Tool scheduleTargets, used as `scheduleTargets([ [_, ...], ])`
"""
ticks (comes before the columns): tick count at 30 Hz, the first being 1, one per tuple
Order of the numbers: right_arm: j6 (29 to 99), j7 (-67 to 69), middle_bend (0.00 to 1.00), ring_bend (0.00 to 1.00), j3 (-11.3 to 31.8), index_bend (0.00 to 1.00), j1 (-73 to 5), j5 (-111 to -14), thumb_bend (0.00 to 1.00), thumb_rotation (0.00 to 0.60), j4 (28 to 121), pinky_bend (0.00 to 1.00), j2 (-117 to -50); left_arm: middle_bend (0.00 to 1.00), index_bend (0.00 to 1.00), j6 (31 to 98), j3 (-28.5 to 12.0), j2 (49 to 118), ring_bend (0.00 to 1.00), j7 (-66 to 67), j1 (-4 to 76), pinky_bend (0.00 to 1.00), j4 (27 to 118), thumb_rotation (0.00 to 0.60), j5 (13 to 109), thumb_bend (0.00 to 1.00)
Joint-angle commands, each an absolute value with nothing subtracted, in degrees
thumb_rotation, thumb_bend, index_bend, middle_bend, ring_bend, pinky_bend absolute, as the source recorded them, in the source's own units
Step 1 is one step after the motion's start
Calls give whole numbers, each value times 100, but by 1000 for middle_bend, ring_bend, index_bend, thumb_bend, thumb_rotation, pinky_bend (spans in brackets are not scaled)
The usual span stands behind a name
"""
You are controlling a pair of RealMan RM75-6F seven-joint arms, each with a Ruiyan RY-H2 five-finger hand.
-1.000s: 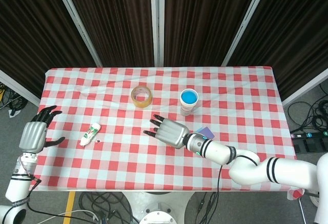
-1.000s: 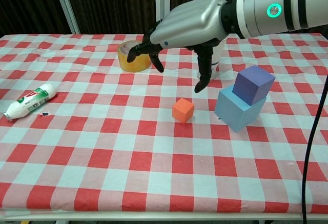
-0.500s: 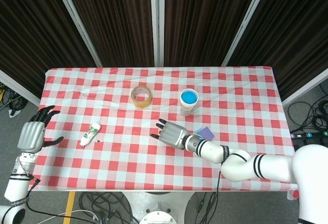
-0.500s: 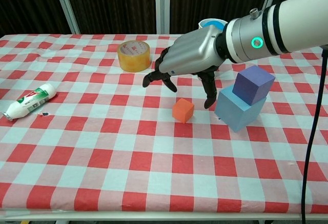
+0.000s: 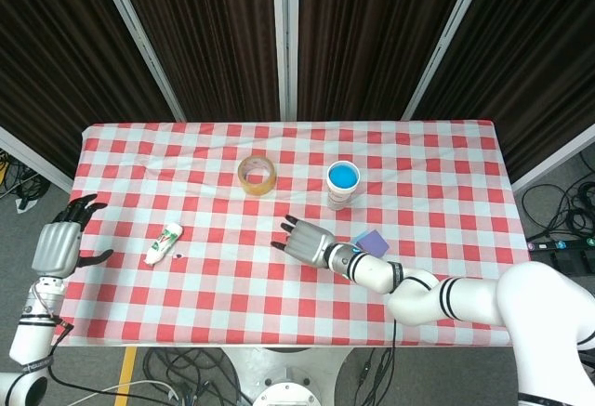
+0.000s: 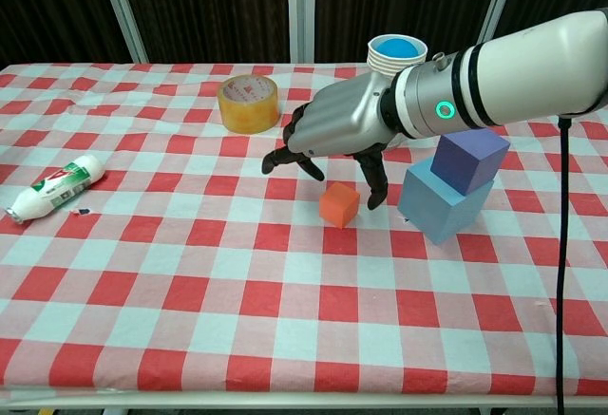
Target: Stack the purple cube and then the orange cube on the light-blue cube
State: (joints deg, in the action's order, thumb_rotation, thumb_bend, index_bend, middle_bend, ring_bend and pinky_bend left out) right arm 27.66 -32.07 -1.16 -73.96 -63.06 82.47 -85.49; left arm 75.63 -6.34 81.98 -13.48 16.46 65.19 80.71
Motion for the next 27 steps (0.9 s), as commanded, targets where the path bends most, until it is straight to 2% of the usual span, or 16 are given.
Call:
scheduleTargets([
  [1, 2798, -3089, 360, 68, -145, 0, -7350, -6390, 38, 600, 8119, 0, -8659, 244, 286, 7566, -642, 8189, 162, -1362, 1643, 290, 6537, 600, 8068, 111],
  [15, 2828, -2460, 387, 88, -113, 1, -7167, -6976, 66, 600, 7536, 0, -9053, 245, 286, 7568, -655, 8165, 162, -1381, 1630, 289, 6567, 600, 8062, 112],
  [27, 2821, -2192, 454, 141, -62, 43, -7097, -7276, 92, 600, 7254, 0, -9247, 244, 286, 7483, -674, 8184, 162, -1394, 1619, 289, 6495, 600, 7979, 112],
])
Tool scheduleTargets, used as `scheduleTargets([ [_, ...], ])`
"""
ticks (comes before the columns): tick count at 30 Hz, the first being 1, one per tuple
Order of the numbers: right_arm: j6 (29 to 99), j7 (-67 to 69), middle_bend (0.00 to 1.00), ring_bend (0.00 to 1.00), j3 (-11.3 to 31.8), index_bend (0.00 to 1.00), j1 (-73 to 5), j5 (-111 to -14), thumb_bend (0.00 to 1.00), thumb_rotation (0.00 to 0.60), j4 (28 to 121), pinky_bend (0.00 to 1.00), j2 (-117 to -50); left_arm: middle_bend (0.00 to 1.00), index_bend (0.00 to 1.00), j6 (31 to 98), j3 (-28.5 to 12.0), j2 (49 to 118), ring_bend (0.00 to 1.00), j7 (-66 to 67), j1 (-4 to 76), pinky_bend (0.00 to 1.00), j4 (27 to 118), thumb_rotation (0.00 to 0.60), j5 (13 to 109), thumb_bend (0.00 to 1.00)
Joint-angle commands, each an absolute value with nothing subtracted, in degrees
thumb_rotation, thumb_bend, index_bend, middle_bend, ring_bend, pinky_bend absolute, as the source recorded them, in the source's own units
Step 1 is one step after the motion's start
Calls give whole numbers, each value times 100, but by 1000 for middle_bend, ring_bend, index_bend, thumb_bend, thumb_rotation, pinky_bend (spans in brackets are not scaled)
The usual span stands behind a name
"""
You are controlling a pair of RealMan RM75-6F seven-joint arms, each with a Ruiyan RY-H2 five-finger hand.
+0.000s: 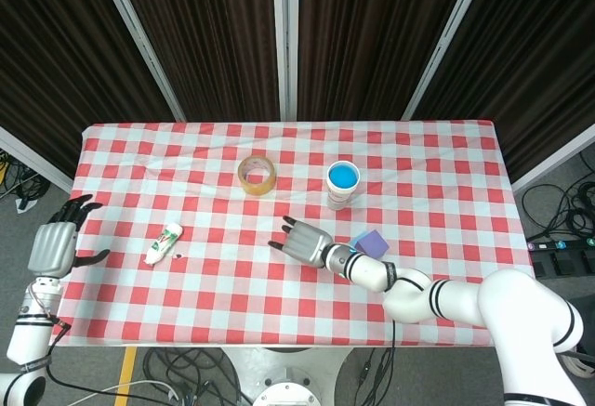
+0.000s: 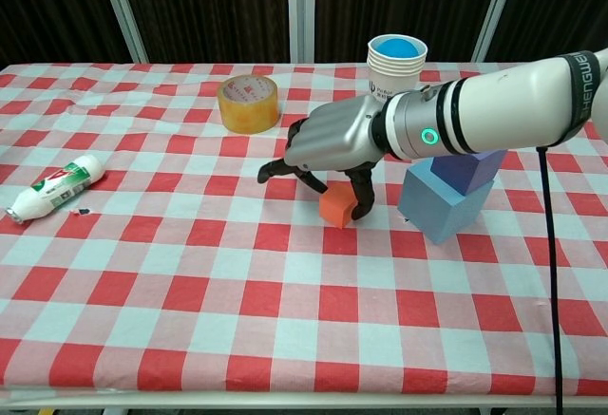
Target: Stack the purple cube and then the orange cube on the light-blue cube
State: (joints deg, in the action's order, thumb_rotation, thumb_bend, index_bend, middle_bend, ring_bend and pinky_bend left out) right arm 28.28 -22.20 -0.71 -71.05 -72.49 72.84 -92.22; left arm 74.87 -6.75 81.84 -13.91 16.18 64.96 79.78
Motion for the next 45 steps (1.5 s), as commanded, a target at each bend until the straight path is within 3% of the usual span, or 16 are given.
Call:
scheduleTargets([
  [1, 2817, -2176, 457, 143, -56, 46, -7093, -7288, 94, 600, 7240, 0, -9256, 244, 287, 7476, -671, 8182, 162, -1397, 1619, 289, 6494, 600, 7979, 112],
  [16, 2815, -2085, 499, 175, 48, 84, -7045, -7355, 139, 600, 7214, 0, -9203, 244, 286, 7445, -680, 8181, 162, -1457, 1607, 289, 6474, 600, 7961, 111],
  [25, 3073, -2160, 500, 175, 421, 88, -7128, -7289, 139, 600, 7752, 0, -8778, 244, 286, 7441, -684, 8167, 161, -1473, 1601, 289, 6479, 600, 7959, 112],
  [36, 3212, -2727, 519, 193, 1070, 105, -7476, -6500, 142, 600, 9176, 0, -7347, 244, 286, 7465, -664, 8164, 162, -1439, 1618, 289, 6529, 600, 8030, 110],
  [40, 3121, -3136, 522, 194, 1015, 110, -7681, -5903, 151, 600, 9672, 0, -6701, 244, 286, 7514, -635, 8156, 161, -1367, 1631, 289, 6607, 600, 8109, 111],
  [45, 2983, -3582, 521, 193, 595, 110, -7959, -5033, 151, 600, 10218, 0, -6033, 245, 286, 7554, -627, 8138, 162, -1313, 1629, 289, 6685, 600, 8139, 111],
])
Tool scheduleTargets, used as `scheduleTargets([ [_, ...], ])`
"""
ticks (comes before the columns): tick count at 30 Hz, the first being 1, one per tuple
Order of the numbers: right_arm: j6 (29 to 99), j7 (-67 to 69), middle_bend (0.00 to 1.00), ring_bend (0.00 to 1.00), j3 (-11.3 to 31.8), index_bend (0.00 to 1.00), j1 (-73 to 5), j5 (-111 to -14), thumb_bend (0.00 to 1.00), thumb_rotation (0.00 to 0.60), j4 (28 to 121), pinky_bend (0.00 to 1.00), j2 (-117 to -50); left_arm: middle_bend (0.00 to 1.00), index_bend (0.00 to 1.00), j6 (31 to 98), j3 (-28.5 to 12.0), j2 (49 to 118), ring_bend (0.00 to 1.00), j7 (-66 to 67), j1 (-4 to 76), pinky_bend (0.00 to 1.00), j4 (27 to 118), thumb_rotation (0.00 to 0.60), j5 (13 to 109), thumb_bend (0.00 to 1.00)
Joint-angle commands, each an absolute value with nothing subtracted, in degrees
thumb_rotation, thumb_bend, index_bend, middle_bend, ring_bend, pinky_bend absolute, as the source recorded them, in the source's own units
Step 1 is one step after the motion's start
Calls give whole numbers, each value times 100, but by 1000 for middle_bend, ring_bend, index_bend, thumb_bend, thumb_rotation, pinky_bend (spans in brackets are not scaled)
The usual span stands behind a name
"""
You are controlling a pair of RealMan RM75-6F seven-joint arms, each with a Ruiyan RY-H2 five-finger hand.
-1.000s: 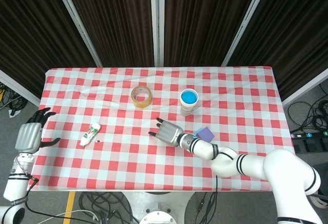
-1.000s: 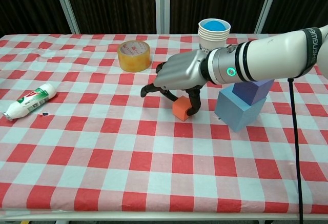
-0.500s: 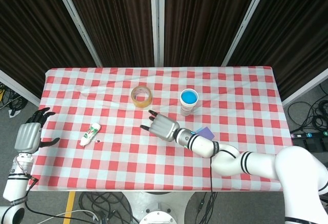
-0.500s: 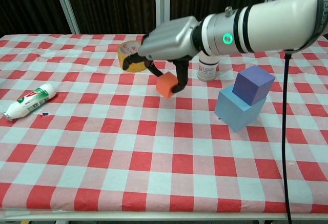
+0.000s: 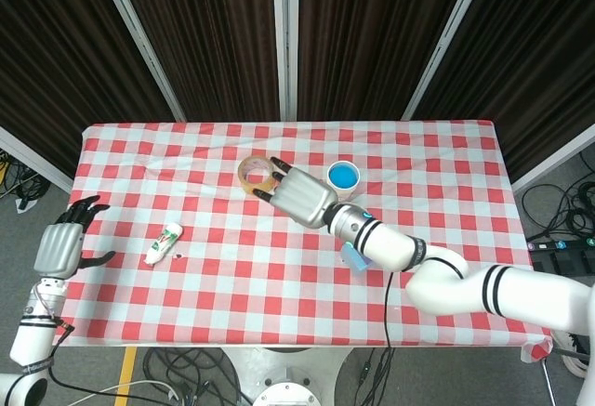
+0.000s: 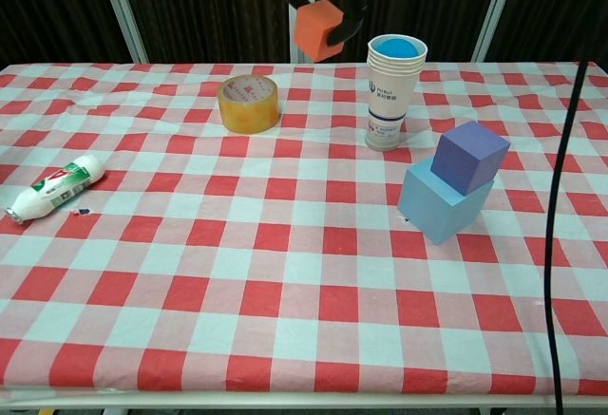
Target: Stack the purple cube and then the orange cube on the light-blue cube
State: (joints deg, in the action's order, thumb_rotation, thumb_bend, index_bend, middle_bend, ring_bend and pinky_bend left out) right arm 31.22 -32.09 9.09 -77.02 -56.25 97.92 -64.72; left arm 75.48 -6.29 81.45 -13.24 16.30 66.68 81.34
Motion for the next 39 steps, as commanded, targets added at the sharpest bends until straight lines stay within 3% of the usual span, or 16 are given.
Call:
scheduleTargets([
  [1, 2922, -3663, 521, 193, 446, 110, -8038, -4849, 151, 600, 10306, 0, -5924, 244, 286, 7551, -624, 8136, 162, -1305, 1632, 289, 6693, 600, 8142, 111],
  [5, 2961, -3813, 517, 194, 44, 109, -8148, -4540, 150, 600, 10478, 0, -5781, 244, 286, 7565, -608, 8136, 162, -1279, 1637, 289, 6707, 600, 8173, 110],
  [11, 3211, -3735, 516, 194, -204, 109, -7990, -4679, 150, 600, 10581, 0, -5710, 244, 286, 7562, -596, 8153, 162, -1259, 1641, 289, 6689, 600, 8179, 111],
  [39, 3118, -3101, 516, 194, -625, 110, -7406, -5261, 151, 600, 10674, 0, -5322, 244, 286, 7452, -550, 8230, 161, -1206, 1658, 289, 6579, 600, 8147, 110],
])
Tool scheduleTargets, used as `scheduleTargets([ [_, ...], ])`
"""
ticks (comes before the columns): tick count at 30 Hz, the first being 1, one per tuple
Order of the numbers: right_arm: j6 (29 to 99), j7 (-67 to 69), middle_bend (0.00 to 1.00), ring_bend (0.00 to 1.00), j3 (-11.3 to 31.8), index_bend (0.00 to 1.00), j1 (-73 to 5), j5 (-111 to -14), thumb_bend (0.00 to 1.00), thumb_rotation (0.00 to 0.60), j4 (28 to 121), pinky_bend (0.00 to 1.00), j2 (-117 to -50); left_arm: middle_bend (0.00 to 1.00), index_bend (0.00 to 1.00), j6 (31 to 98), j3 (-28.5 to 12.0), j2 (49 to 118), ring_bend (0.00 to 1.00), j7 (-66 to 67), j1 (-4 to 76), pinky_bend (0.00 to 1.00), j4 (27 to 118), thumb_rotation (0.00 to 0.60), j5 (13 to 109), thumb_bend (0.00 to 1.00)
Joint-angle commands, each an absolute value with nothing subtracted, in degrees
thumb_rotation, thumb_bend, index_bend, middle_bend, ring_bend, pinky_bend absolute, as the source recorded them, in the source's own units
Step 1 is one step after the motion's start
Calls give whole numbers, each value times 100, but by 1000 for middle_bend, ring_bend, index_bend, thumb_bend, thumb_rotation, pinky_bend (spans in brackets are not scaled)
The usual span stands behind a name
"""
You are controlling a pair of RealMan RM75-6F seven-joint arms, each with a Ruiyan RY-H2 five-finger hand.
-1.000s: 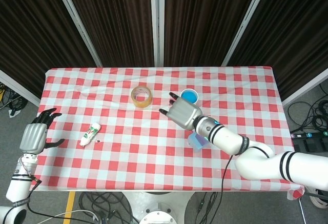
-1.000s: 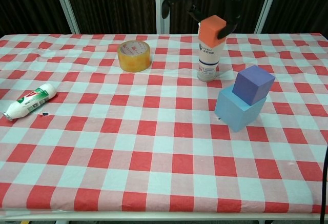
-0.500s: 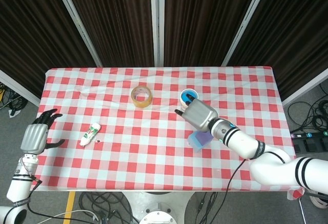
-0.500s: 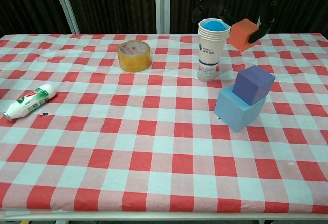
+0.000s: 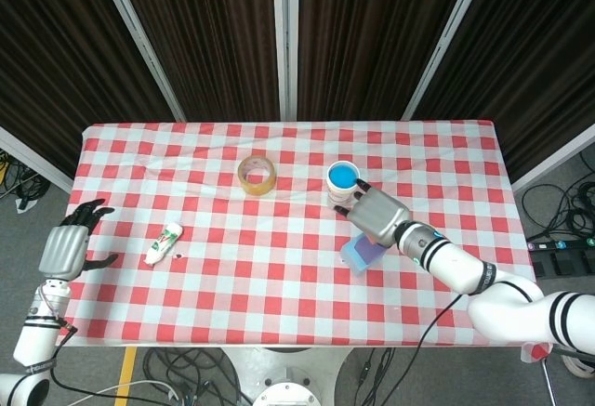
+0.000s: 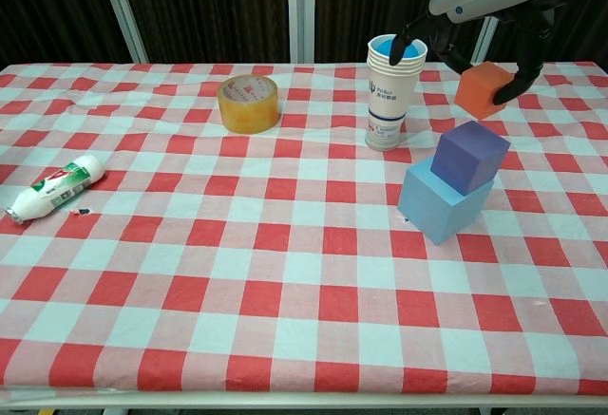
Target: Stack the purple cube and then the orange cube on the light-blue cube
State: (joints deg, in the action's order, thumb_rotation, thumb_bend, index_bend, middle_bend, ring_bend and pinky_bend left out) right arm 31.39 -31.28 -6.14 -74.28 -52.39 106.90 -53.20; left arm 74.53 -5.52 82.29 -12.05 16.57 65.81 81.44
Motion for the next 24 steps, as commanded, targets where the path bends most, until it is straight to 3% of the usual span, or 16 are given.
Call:
scheduleTargets([
  [1, 3112, -3083, 516, 194, -628, 110, -7391, -5279, 151, 600, 10670, 0, -5329, 244, 286, 7456, -549, 8229, 162, -1206, 1657, 289, 6578, 600, 8150, 111],
  [24, 3011, -2883, 516, 194, -631, 110, -7164, -5696, 151, 600, 10456, 0, -5569, 244, 286, 7420, -550, 8236, 161, -1213, 1658, 289, 6554, 600, 8124, 110],
])
